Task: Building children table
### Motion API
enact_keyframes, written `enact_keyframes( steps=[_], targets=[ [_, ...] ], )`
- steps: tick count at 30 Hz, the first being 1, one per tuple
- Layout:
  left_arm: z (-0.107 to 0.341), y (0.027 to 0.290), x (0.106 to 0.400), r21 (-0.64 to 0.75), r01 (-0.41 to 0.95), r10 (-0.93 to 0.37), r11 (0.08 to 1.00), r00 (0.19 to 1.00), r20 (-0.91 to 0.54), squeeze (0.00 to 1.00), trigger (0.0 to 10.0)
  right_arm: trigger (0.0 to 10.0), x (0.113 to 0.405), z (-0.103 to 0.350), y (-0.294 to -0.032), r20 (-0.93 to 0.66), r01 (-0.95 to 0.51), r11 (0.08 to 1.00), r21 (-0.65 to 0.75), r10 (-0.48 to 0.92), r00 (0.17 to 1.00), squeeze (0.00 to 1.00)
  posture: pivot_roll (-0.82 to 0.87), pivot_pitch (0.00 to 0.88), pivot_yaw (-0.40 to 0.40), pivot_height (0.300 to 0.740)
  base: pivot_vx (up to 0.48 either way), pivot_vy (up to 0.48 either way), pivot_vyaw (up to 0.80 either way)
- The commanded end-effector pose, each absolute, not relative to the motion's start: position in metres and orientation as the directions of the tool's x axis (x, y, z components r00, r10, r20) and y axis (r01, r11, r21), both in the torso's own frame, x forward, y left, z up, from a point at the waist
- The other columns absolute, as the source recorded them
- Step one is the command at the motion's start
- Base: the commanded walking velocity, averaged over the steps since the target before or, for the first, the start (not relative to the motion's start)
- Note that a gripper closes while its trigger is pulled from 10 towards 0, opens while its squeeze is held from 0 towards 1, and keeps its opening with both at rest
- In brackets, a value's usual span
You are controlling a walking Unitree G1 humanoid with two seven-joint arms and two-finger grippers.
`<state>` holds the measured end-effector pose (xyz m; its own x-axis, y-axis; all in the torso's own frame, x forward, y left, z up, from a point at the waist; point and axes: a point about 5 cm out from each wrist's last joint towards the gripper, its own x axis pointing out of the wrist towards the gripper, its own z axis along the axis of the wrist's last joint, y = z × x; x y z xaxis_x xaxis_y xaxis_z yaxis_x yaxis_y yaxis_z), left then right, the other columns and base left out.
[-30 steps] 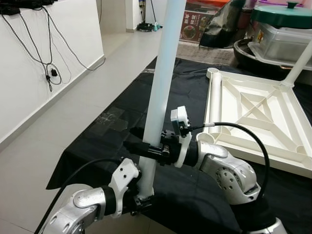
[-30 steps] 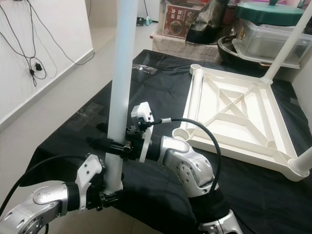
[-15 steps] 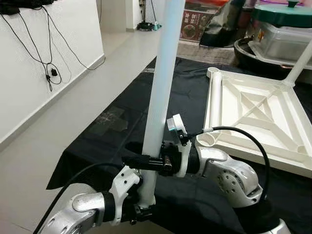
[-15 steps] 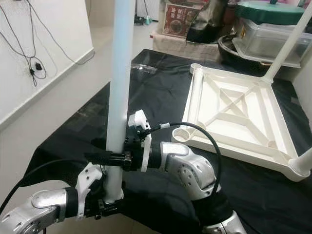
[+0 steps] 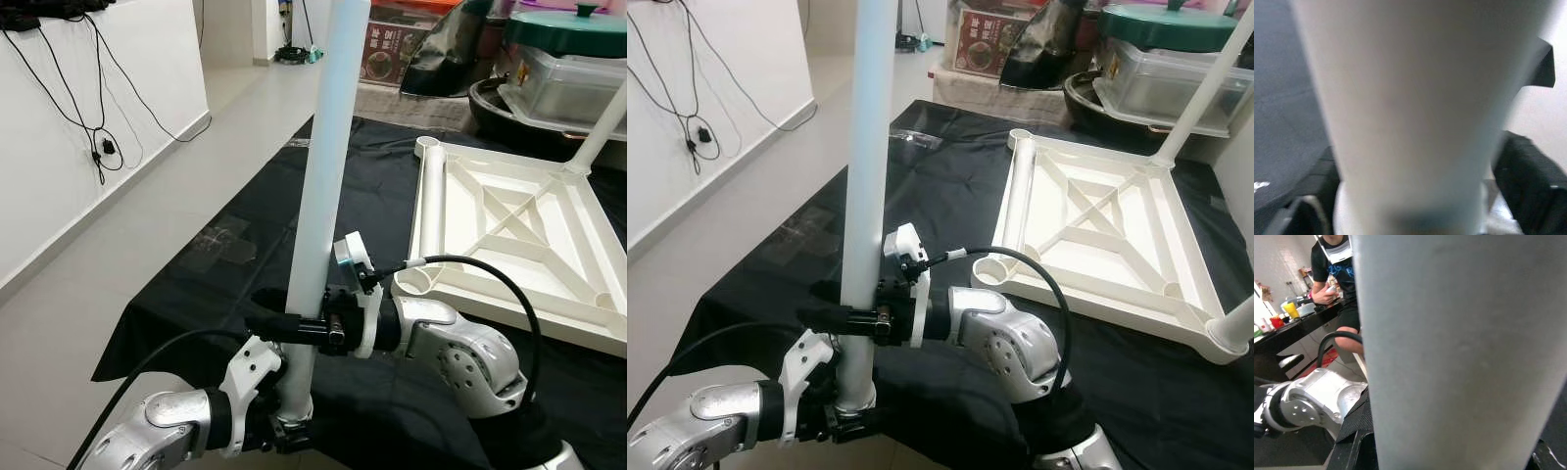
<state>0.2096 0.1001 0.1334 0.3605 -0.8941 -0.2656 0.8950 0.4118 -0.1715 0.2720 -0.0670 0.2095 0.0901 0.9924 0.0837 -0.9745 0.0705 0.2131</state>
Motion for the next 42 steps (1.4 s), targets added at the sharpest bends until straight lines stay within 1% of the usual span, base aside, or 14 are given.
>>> enact_keyframes(
  steps=[1,5,6,10,12,17,19,22,24,27,31,33,36,42],
  targets=[
    [0.133,0.096,0.205,-0.190,0.900,-0.905,0.393,0.342,-0.253,1.00,10.0,0.0,0.275,0.217,-0.072,0.103,-0.978,0.084,0.192,0.989,0.106,0.00,0.12,0.087,-0.055,0.740,0.000,0.000,0.00],
    [0.134,0.096,0.204,-0.183,0.897,-0.901,0.403,0.353,-0.251,1.00,10.0,0.0,0.280,0.221,-0.077,0.105,-0.978,0.100,0.185,0.987,0.120,0.00,0.12,0.087,-0.055,0.740,0.000,0.000,0.00],
    [0.133,0.097,0.200,-0.201,0.889,-0.899,0.411,0.359,-0.252,0.00,10.0,0.0,0.297,0.228,-0.091,0.114,-0.969,0.185,0.163,0.972,0.205,0.00,0.12,0.083,-0.059,0.740,0.000,0.000,0.00],
    [0.132,0.100,0.194,-0.234,0.868,-0.890,0.438,0.381,-0.251,0.00,10.0,0.0,0.326,0.244,-0.120,0.149,-0.928,0.353,0.121,0.917,0.369,0.00,0.13,0.081,-0.062,0.740,0.000,0.000,0.00],
    [0.129,0.101,0.190,-0.238,0.839,-0.866,0.489,0.433,-0.251,0.00,10.0,0.0,0.352,0.261,-0.146,0.206,-0.839,0.536,0.093,0.814,0.543,0.00,0.13,0.077,-0.059,0.740,0.000,0.000,0.00],
    [0.126,0.102,0.194,-0.185,0.782,-0.799,0.595,0.550,-0.242,0.00,10.0,0.0,0.375,0.276,-0.167,0.252,-0.695,0.714,0.083,0.660,0.707,0.00,0.13,0.076,-0.062,0.740,0.000,0.000,0.00],
    [0.128,0.103,0.198,-0.159,0.708,-0.724,0.688,0.657,-0.209,0.00,10.0,0.0,0.389,0.291,-0.183,0.297,-0.522,0.852,0.040,0.488,0.821,0.00,0.14,0.086,-0.068,0.740,0.000,0.000,0.00],
    [0.130,0.101,0.196,-0.155,0.686,-0.703,0.711,0.685,-0.192,0.00,10.0,0.0,0.395,0.297,-0.193,0.303,-0.363,0.932,0.002,0.345,0.888,0.00,0.14,0.105,-0.066,0.740,0.000,0.000,0.00],
    [0.135,0.094,0.188,-0.158,0.670,-0.688,0.726,0.705,-0.171,0.00,10.0,0.0,0.401,0.304,-0.210,0.326,-0.060,0.994,-0.097,0.088,0.941,0.00,0.15,0.126,-0.067,0.740,0.000,0.000,0.00],
    [0.135,0.094,0.188,-0.158,0.670,-0.688,0.726,0.705,-0.171,0.00,10.0,0.0,0.401,0.304,-0.210,0.326,-0.060,0.994,-0.097,0.088,0.941,0.00,0.15,0.126,-0.067,0.740,0.000,0.000,0.00],
    [0.140,0.085,0.172,-0.158,0.680,-0.698,0.716,0.695,-0.172,0.00,10.0,0.0,0.400,0.304,-0.222,0.397,0.228,0.934,-0.274,-0.106,0.912,0.00,0.17,0.201,-0.054,0.740,0.000,0.000,0.00],
    [0.140,0.085,0.172,-0.158,0.680,-0.698,0.716,0.695,-0.172,0.00,10.0,0.0,0.400,0.304,-0.222,0.397,0.228,0.934,-0.274,-0.106,0.912,0.00,0.17,0.201,-0.054,0.740,0.000,0.000,0.00],
    [0.148,0.083,0.156,-0.164,0.690,-0.709,0.705,0.682,-0.179,0.00,10.0,0.0,0.398,0.296,-0.224,0.487,0.419,0.765,-0.489,-0.160,0.859,0.00,0.19,0.251,-0.053,0.740,0.000,0.000,0.00],
    [0.154,0.082,0.139,-0.186,0.681,-0.706,0.709,0.684,-0.186,0.00,10.0,0.0,0.399,0.272,-0.215,0.535,0.481,0.546,-0.686,-0.069,0.842,0.00,0.19,0.301,-0.043,0.740,0.000,0.000,0.00]
  ],
)
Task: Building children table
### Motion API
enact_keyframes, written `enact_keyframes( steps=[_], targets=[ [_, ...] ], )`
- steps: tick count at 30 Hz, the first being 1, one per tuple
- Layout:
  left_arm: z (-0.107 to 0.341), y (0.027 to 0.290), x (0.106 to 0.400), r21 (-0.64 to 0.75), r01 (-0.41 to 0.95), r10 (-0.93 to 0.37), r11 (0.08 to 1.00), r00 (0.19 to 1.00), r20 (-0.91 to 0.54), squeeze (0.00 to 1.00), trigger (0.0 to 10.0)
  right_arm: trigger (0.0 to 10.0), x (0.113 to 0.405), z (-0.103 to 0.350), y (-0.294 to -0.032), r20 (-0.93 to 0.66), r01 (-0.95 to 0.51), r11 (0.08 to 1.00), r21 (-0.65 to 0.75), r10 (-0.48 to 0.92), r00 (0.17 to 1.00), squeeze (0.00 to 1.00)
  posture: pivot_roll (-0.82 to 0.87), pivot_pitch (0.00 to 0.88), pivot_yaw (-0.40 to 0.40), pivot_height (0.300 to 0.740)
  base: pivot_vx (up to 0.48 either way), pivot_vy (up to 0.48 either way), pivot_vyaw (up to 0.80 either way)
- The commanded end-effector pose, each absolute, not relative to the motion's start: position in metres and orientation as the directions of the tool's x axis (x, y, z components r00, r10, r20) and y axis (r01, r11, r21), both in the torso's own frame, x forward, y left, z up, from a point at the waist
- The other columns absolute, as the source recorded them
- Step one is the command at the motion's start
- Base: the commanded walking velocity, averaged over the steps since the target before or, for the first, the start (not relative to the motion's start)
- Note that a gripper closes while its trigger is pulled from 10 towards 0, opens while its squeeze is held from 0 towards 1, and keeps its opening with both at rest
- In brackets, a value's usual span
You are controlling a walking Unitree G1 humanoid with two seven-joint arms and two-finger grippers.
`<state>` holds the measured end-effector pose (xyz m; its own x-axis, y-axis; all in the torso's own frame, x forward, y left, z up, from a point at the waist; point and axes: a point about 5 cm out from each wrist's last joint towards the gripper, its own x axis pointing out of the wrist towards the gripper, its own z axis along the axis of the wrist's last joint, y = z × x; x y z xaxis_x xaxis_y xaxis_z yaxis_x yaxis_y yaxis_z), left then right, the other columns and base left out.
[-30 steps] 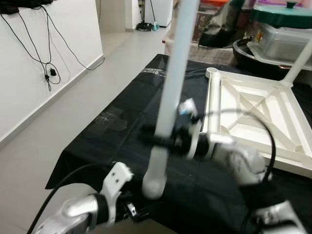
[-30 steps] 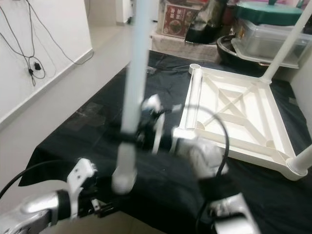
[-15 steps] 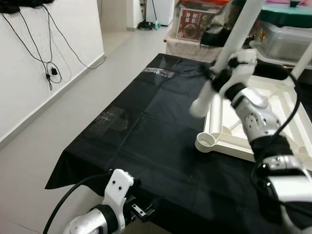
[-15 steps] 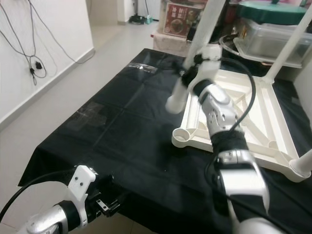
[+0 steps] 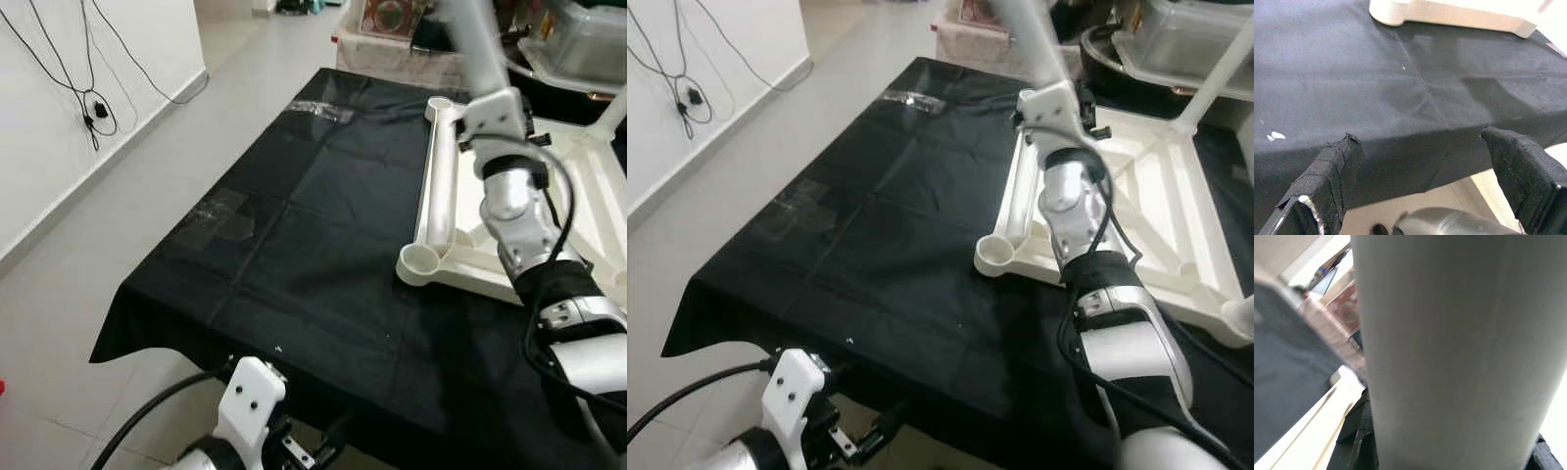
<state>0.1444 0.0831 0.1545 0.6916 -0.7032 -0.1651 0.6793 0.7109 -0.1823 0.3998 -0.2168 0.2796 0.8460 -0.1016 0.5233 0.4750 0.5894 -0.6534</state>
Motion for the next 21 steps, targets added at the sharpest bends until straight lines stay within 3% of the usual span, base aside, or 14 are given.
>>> enact_keyframes(
  steps=[1,2,10,17,19,21],
  targets=[
    [0.154,0.082,0.139,-0.186,0.681,-0.706,0.709,0.684,-0.186,0.00,10.0,0.0,0.399,0.272,-0.215,0.535,0.481,0.546,-0.686,-0.069,0.842,0.00,0.19,0.301,-0.043,0.740,0.000,0.000,0.00],
    [0.156,0.082,0.136,-0.192,0.678,-0.704,0.710,0.685,-0.188,0.00,10.0,0.0,0.399,0.264,-0.212,0.532,0.477,0.498,-0.724,-0.038,0.846,0.00,0.20,0.316,-0.043,0.740,0.000,0.000,0.00],
    [0.158,0.082,0.128,-0.204,0.673,-0.704,0.711,0.681,-0.202,0.00,10.0,0.0,0.399,0.234,-0.210,0.434,0.388,0.525,-0.758,-0.039,0.900,0.00,0.20,0.344,-0.030,0.740,0.000,0.000,0.00],
    [0.159,0.082,0.125,-0.225,0.666,-0.703,0.711,0.676,-0.222,0.00,10.0,0.0,0.398,0.203,-0.189,0.307,0.223,0.712,-0.666,-0.011,0.952,0.00,0.20,0.342,-0.025,0.740,0.000,0.000,0.00],
    [0.159,0.082,0.125,-0.225,0.666,-0.703,0.711,0.676,-0.222,0.00,10.0,0.0,0.398,0.203,-0.189,0.307,0.223,0.712,-0.666,-0.011,0.952,0.00,0.20,0.342,-0.025,0.740,0.000,0.000,0.00],
    [0.158,0.082,0.127,-0.233,0.661,-0.700,0.714,0.678,-0.224,0.00,10.0,0.0,0.401,0.197,-0.160,0.192,-0.007,0.900,-0.435,0.100,0.976,0.00,0.18,0.330,-0.027,0.740,0.000,0.000,0.00]
  ],
)
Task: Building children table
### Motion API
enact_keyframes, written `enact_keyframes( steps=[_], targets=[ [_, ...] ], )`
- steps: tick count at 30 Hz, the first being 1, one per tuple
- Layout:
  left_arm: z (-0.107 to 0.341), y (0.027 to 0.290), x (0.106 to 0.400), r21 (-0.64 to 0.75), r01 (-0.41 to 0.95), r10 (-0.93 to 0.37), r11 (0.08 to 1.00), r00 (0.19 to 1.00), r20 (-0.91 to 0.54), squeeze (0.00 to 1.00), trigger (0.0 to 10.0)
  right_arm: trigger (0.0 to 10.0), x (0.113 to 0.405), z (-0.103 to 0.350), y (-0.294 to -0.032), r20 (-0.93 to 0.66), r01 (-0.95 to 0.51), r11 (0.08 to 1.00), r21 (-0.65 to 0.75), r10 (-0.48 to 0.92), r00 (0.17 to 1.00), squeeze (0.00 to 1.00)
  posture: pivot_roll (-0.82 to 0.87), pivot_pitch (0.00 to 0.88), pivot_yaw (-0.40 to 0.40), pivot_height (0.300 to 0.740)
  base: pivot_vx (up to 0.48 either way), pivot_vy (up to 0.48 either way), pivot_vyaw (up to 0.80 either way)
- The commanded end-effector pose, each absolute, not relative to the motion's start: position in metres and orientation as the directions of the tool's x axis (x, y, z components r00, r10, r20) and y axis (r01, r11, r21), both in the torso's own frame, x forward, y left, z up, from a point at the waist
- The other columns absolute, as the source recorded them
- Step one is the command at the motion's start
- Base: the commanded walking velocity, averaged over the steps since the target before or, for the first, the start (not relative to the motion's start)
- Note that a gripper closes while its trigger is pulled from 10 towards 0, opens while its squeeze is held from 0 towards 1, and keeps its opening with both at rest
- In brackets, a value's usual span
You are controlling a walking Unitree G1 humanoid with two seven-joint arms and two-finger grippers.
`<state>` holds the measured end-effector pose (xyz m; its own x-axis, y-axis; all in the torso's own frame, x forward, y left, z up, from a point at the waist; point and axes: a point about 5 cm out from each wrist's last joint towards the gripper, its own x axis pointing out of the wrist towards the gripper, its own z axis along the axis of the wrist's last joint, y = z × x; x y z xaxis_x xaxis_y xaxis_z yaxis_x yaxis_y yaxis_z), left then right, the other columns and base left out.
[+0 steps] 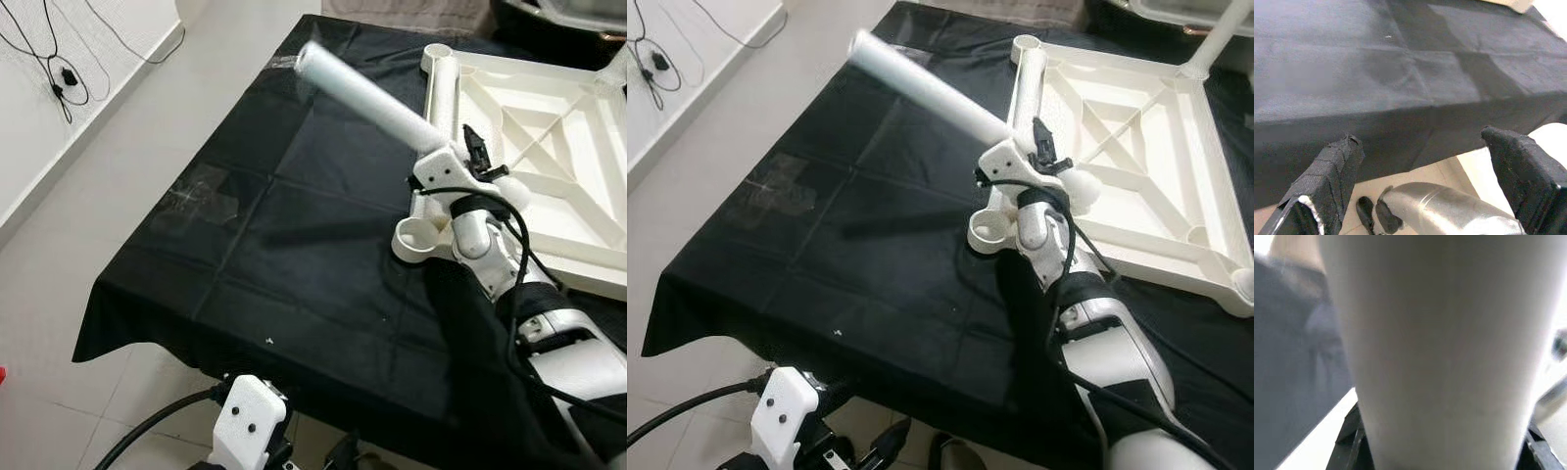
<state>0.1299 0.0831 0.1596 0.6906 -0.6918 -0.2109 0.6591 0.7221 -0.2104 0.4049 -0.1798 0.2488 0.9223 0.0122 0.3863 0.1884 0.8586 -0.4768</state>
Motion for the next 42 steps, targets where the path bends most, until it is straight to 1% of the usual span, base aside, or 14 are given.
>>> enact_keyframes(
  steps=[1,4,7,12,17,19,21,22,27,29,33,34,37,42],
  targets=[
    [0.157,0.082,0.128,-0.234,0.661,-0.701,0.713,0.677,-0.224,0.00,10.0,0.0,0.401,0.197,-0.144,0.167,-0.126,0.947,-0.296,0.181,0.969,0.00,0.18,0.330,-0.027,0.740,0.000,0.000,0.00],
    [0.154,0.081,0.135,-0.237,0.661,-0.702,0.712,0.676,-0.223,0.00,10.0,0.0,0.388,0.209,-0.098,0.194,-0.397,0.917,-0.042,0.397,0.897,0.00,0.16,0.303,-0.034,0.740,0.000,0.000,0.00],
    [0.154,0.081,0.135,-0.237,0.661,-0.702,0.712,0.676,-0.223,0.00,10.0,0.0,0.388,0.209,-0.098,0.194,-0.397,0.917,-0.042,0.397,0.897,0.00,0.16,0.303,-0.034,0.740,0.000,0.000,0.00],
    [0.150,0.081,0.148,-0.242,0.647,-0.690,0.723,0.692,-0.212,0.00,10.0,0.0,0.360,0.222,-0.063,0.231,-0.568,0.823,0.016,0.550,0.803,0.00,0.15,0.263,-0.043,0.740,0.000,0.000,0.00],
    [0.147,0.082,0.156,-0.236,0.639,-0.680,0.732,0.703,-0.207,0.00,10.0,0.0,0.347,0.226,-0.056,0.232,-0.643,0.765,0.026,0.621,0.748,0.00,0.14,0.246,-0.042,0.740,0.000,0.000,0.00],
    [0.146,0.082,0.160,-0.228,0.636,-0.675,0.737,0.710,-0.202,0.00,10.0,0.0,0.339,0.224,-0.056,0.192,-0.718,0.695,0.031,0.701,0.687,0.00,0.13,0.227,-0.048,0.740,0.000,0.000,0.00],
    [0.143,0.082,0.169,-0.218,0.628,-0.664,0.747,0.721,-0.196,0.00,10.0,0.0,0.318,0.216,-0.059,0.073,-0.850,0.526,0.044,0.847,0.527,0.00,0.12,0.198,-0.055,0.740,0.000,0.000,0.00],
    [0.143,0.082,0.169,-0.218,0.628,-0.664,0.747,0.721,-0.196,0.00,10.0,0.0,0.318,0.216,-0.059,0.073,-0.850,0.526,0.044,0.847,0.527,0.00,0.12,0.198,-0.055,0.740,0.000,0.000,0.00],
    [0.138,0.083,0.181,-0.194,0.621,-0.650,0.759,0.736,-0.188,0.00,10.0,0.0,0.297,0.205,-0.066,-0.069,-0.943,0.330,0.046,0.943,0.326,0.00,0.11,0.164,-0.060,0.740,0.000,0.000,0.00],
    [0.137,0.083,0.183,-0.184,0.620,-0.646,0.763,0.740,-0.186,0.00,10.0,0.0,0.297,0.203,-0.067,-0.082,-0.948,0.316,0.038,0.946,0.312,0.00,0.11,0.160,-0.060,0.740,0.000,0.000,0.00],
    [0.137,0.082,0.186,-0.155,0.621,-0.640,0.768,0.748,-0.176,0.00,10.0,0.0,0.311,0.206,-0.068,-0.064,-0.910,0.414,-0.012,0.908,0.414,0.00,0.11,0.142,-0.062,0.740,0.000,0.000,0.00],
    [0.138,0.082,0.186,-0.143,0.622,-0.638,0.770,0.751,-0.169,0.00,10.0,10.0,0.325,0.213,-0.069,-0.023,-0.863,0.505,-0.017,0.862,0.506,0.00,0.11,0.137,-0.065,0.740,0.000,0.000,0.00],
    [0.139,0.082,0.186,-0.112,0.631,-0.641,0.767,0.751,-0.159,0.00,10.0,10.0,0.342,0.227,-0.071,0.046,-0.784,0.620,-0.010,0.784,0.619,0.00,0.12,0.128,-0.067,0.740,0.000,0.000,0.00],
    [0.143,0.077,0.176,-0.105,0.679,-0.687,0.727,0.713,-0.139,0.00,10.0,10.0,0.350,0.260,-0.083,0.141,-0.777,0.628,0.044,0.766,0.627,0.00,0.12,0.111,-0.073,0.740,0.000,0.000,0.00]
  ],
)
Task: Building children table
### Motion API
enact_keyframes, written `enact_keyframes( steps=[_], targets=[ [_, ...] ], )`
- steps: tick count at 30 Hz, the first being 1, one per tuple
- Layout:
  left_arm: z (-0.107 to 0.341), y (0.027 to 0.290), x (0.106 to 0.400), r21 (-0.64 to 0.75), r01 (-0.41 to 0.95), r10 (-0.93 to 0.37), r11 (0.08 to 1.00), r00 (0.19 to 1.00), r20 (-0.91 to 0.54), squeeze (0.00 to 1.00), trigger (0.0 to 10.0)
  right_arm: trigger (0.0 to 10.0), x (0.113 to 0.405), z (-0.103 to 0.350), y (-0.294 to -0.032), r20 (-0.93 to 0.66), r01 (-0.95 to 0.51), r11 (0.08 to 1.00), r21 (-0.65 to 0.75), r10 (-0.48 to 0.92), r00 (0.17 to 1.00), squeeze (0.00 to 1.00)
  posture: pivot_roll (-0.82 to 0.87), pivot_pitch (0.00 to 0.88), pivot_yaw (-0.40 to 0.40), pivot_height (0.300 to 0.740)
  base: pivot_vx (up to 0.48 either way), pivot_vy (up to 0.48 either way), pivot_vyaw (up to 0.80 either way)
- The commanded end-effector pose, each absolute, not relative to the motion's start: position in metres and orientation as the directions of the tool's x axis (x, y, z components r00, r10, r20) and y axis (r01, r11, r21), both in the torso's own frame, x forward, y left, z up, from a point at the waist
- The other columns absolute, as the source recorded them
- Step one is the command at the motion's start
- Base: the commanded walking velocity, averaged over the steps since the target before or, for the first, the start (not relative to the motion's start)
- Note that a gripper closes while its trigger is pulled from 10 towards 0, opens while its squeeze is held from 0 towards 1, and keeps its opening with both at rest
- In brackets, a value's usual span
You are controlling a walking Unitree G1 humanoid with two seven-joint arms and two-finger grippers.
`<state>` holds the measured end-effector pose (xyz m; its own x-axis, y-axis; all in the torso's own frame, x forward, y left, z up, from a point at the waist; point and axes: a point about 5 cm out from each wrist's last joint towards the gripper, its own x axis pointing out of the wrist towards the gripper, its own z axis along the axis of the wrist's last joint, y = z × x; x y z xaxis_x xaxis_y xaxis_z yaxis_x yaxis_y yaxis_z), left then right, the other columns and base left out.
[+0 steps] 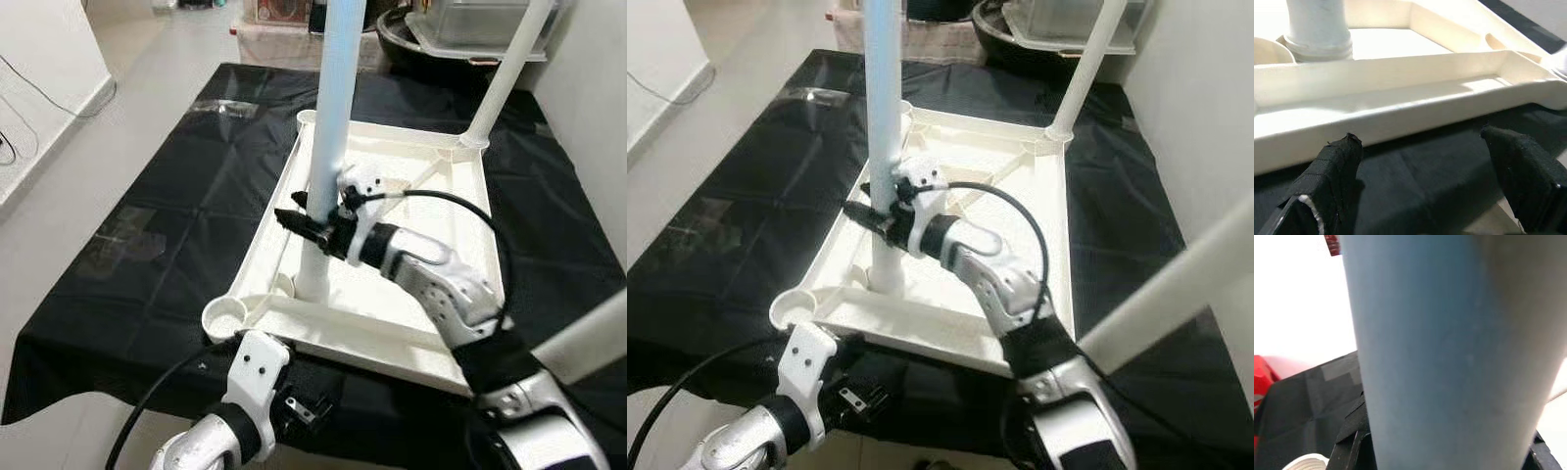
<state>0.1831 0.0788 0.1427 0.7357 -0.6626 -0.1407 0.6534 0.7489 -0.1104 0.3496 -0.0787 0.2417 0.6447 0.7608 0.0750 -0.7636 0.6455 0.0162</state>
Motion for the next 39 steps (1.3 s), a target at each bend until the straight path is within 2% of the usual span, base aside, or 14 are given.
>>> enact_keyframes(
  steps=[1,2,4,5,9,13,15,21,22,23,24,25,34,39],
  targets=[
    [0.143,0.077,0.176,-0.105,0.679,-0.687,0.727,0.713,-0.139,0.00,10.0,10.0,0.350,0.260,-0.083,0.141,-0.777,0.628,0.044,0.766,0.627,0.00,0.12,0.111,-0.073,0.740,0.000,0.000,0.00],
    [0.143,0.077,0.169,-0.104,0.686,-0.694,0.720,0.706,-0.142,0.00,10.0,10.0,0.349,0.273,-0.089,0.192,-0.810,0.583,0.066,0.789,0.583,0.00,0.12,0.103,-0.074,0.740,0.000,0.000,0.00],
    [0.143,0.077,0.167,-0.104,0.687,-0.695,0.719,0.705,-0.142,0.00,10.0,10.0,0.349,0.277,-0.092,0.207,-0.821,0.566,0.072,0.797,0.568,0.00,0.12,0.103,-0.074,0.740,0.000,0.000,0.00],
    [0.142,0.078,0.166,-0.108,0.662,-0.671,0.741,0.729,-0.134,0.00,10.0,10.0,0.349,0.281,-0.095,0.233,-0.825,0.561,0.073,0.794,0.561,0.00,0.13,0.096,-0.077,0.740,0.000,0.000,0.00],
    [0.139,0.080,0.169,-0.103,0.611,-0.619,0.785,0.775,-0.124,0.00,10.0,10.0,0.351,0.282,-0.097,0.274,-0.810,0.579,0.090,0.768,0.579,0.00,0.13,0.084,-0.075,0.740,0.000,0.000,0.00],
    [0.138,0.081,0.172,-0.114,0.573,-0.584,0.811,0.804,-0.113,0.00,10.0,10.0,0.347,0.280,-0.093,0.282,-0.816,0.573,0.077,0.772,0.570,0.00,0.13,0.079,-0.074,0.740,0.000,0.000,0.00],
    [0.136,0.084,0.174,-0.118,0.554,-0.566,0.824,0.817,-0.111,0.00,10.0,10.0,0.338,0.279,-0.088,0.317,-0.852,0.512,0.112,0.794,0.519,0.00,0.13,0.075,-0.074,0.740,0.000,0.000,0.00],
    [0.137,0.089,0.175,-0.113,0.517,-0.528,0.848,0.844,-0.097,0.00,10.0,10.0,0.329,0.270,-0.078,0.318,-0.878,0.457,0.144,0.819,0.478,0.00,0.13,0.064,-0.077,0.740,0.000,0.000,0.00],
    [0.137,0.093,0.176,-0.111,0.489,-0.499,0.865,0.862,-0.091,0.00,10.0,10.0,0.332,0.260,-0.074,0.303,-0.846,0.506,0.168,0.790,0.533,0.00,0.13,0.065,-0.080,0.740,0.000,0.000,0.00],
    [0.137,0.093,0.176,-0.111,0.489,-0.499,0.865,0.862,-0.091,0.00,10.0,10.0,0.332,0.260,-0.074,0.303,-0.846,0.506,0.168,0.790,0.533,0.00,0.13,0.065,-0.080,0.740,0.000,0.000,0.00],
    [0.136,0.093,0.176,-0.115,0.476,-0.486,0.872,0.869,-0.090,0.00,10.0,10.0,0.338,0.255,-0.074,0.292,-0.801,0.569,0.185,0.746,0.598,0.00,0.13,0.065,-0.080,0.740,0.000,0.000,0.00],
    [0.136,0.094,0.176,-0.116,0.473,-0.483,0.873,0.871,-0.091,0.00,10.0,10.0,0.341,0.254,-0.075,0.293,-0.779,0.597,0.191,0.723,0.626,0.00,0.13,0.065,-0.080,0.740,0.000,0.480,0.00],
    [0.134,0.096,0.176,-0.132,0.450,-0.463,0.883,0.881,-0.096,0.00,10.0,10.0,0.347,0.255,-0.080,0.300,-0.730,0.650,0.212,0.668,0.682,0.00,0.13,0.075,-0.082,0.740,0.000,0.477,0.00],
    [0.133,0.096,0.177,-0.128,0.431,-0.444,0.893,0.890,-0.102,0.00,10.0,10.0,0.350,0.257,-0.085,0.300,-0.692,0.694,0.198,0.629,0.717,0.00,0.13,0.093,-0.085,0.740,0.000,0.059,0.00]
  ],
)
